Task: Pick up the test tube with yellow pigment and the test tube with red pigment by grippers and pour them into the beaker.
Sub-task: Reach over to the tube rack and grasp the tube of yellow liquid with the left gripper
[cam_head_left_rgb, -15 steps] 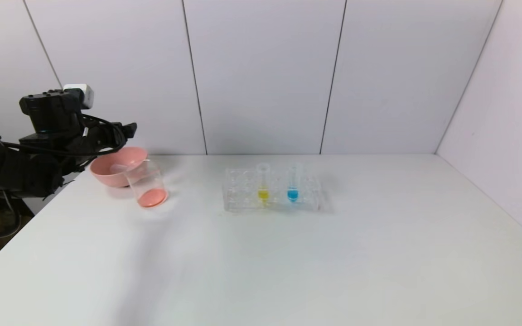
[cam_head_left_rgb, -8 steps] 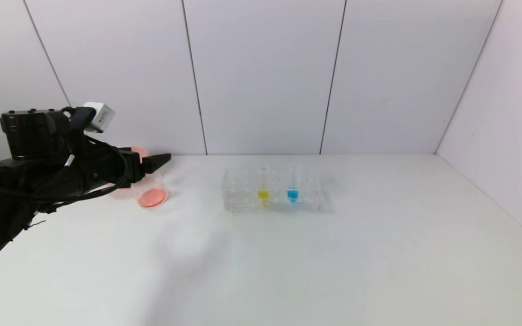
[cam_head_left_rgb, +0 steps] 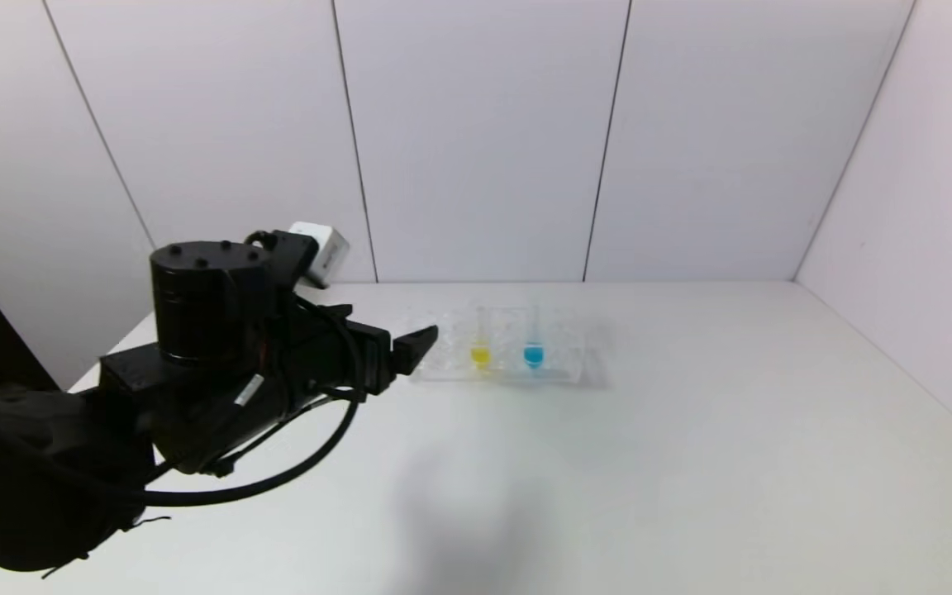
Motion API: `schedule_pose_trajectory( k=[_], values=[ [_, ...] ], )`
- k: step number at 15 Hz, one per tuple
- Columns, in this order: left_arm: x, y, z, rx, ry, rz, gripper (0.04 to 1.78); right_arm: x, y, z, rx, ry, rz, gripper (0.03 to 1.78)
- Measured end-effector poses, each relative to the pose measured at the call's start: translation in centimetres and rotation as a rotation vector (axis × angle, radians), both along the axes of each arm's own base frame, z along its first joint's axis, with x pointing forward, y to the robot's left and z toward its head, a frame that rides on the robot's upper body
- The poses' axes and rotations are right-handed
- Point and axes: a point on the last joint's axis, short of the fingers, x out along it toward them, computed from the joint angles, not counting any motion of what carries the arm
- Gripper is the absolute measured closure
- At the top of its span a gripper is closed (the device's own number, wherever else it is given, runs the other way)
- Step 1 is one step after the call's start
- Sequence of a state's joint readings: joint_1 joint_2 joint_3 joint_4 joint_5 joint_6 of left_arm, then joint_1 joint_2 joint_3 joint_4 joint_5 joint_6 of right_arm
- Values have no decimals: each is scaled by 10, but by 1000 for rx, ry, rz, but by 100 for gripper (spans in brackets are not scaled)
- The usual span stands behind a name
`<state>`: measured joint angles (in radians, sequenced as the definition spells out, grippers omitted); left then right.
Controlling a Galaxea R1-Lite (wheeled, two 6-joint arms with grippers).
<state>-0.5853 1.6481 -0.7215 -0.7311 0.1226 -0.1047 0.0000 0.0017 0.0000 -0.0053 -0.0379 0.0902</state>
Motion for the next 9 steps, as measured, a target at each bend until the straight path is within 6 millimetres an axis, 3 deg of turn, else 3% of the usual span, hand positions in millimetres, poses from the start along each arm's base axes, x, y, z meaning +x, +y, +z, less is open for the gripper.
schedule_pose_trajectory(
  k=[5, 9],
  values=[
    [2, -58, -28, 15, -45, 71, 6, 0, 0, 0, 0, 0, 0, 10],
    [23, -100, -48, 22, -84, 209, 6, 0, 0, 0, 0, 0, 0, 10]
  ],
)
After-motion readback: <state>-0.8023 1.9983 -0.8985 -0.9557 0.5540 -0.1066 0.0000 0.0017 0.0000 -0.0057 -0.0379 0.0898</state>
